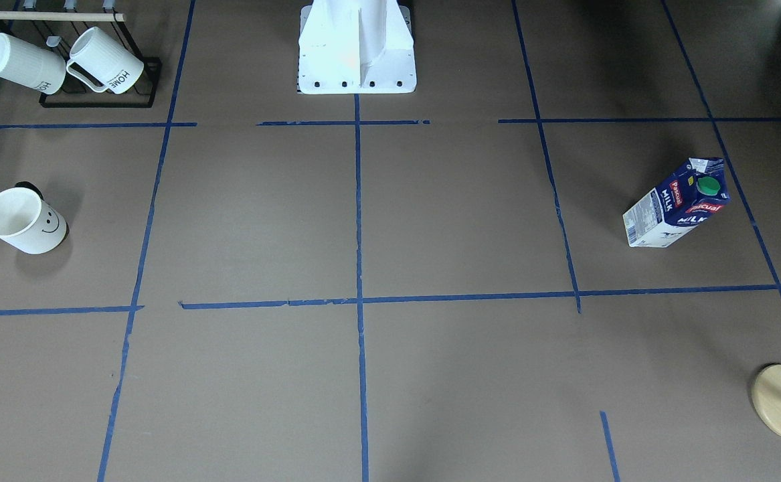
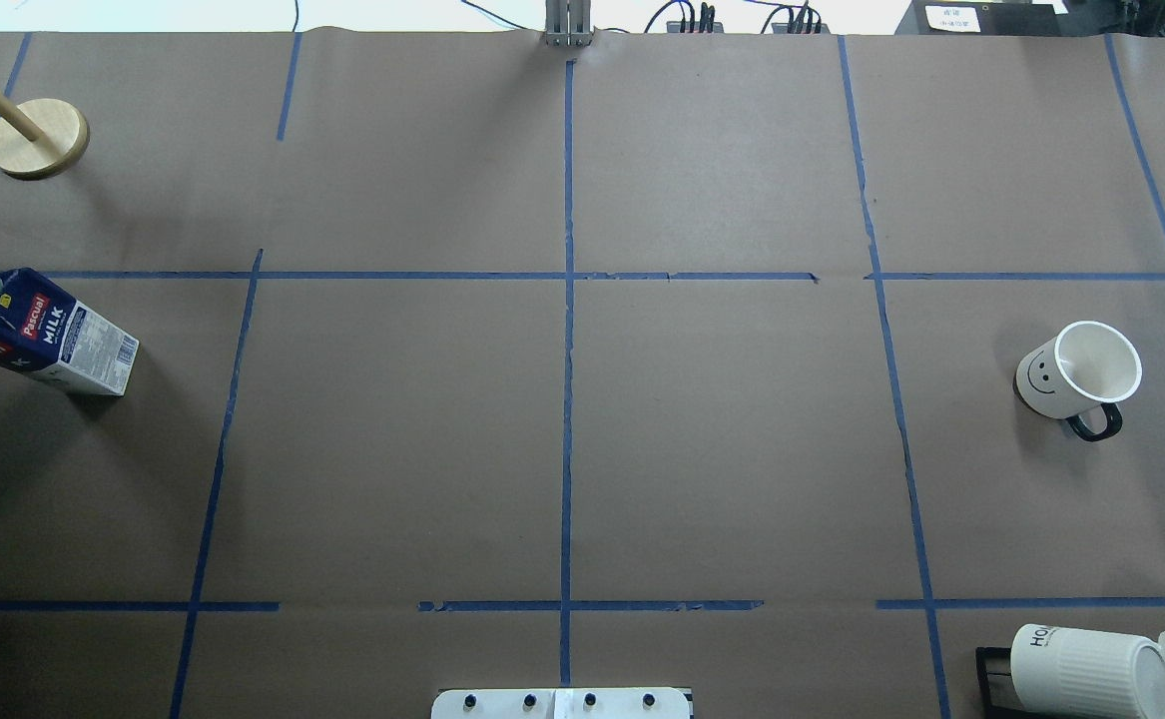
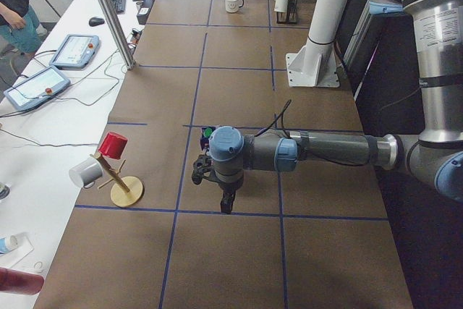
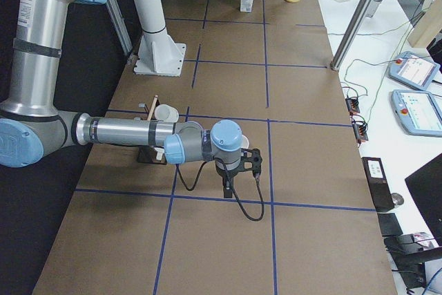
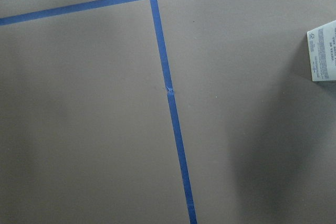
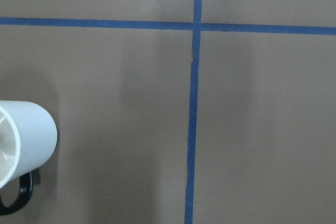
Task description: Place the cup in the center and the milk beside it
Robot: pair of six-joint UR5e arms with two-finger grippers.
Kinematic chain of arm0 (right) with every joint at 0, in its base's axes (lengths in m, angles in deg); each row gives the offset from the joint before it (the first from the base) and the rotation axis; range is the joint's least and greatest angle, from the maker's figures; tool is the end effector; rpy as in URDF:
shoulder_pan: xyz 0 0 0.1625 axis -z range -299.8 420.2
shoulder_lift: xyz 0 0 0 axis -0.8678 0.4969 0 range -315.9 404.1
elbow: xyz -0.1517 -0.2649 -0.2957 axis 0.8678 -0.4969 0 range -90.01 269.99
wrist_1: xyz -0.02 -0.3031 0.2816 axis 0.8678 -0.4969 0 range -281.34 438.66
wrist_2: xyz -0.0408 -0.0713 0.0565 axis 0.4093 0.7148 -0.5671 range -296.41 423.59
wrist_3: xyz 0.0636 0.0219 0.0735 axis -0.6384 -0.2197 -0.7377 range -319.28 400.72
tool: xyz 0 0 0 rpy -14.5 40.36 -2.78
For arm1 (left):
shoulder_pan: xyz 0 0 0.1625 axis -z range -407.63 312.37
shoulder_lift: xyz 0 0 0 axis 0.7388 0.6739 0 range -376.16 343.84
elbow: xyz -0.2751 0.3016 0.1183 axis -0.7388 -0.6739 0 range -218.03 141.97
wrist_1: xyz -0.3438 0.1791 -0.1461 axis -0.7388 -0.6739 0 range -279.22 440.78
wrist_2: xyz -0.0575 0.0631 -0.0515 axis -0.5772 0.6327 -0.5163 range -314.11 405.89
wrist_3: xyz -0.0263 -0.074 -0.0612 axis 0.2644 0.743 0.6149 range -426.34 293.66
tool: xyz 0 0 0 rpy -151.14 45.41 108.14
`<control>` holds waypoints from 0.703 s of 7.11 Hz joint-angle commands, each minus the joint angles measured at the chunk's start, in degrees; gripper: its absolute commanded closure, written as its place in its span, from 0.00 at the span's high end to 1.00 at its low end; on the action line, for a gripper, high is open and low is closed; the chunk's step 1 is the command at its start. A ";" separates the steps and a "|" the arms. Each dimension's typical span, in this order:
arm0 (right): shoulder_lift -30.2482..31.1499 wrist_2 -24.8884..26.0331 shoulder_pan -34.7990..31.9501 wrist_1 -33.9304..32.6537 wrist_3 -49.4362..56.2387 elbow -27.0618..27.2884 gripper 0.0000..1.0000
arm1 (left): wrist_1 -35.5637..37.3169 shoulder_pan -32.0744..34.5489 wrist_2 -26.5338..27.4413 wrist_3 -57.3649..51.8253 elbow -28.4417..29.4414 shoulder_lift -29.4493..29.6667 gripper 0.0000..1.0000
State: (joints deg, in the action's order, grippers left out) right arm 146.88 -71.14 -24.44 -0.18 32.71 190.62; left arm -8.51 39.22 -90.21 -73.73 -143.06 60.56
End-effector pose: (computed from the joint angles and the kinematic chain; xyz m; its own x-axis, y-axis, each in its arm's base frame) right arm 0.0248 -0.4115 0.6459 0.7031 -0.0374 0.7101 -0.0058 0.9983 0.0583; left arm -0.0397 -0.3981 0.6314 0.6788 0.1792 -0.7121 -0.1433 0.9834 0.1109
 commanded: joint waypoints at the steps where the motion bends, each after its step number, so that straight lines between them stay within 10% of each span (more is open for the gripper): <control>1: -0.04 -0.01 0.01 -0.09 0.01 0.00 1.00 | -0.18 -0.01 -0.04 0.17 0.01 0.00 1.00; 5: -1.18 -2.21 7.71 9.54 -9.95 0.53 1.00 | -0.09 -0.01 -0.13 0.26 0.09 0.00 1.00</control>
State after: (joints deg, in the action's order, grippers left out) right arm 146.01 -72.84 -20.43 4.86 28.58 190.98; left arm -8.63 39.17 -90.36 -73.48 -143.03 60.56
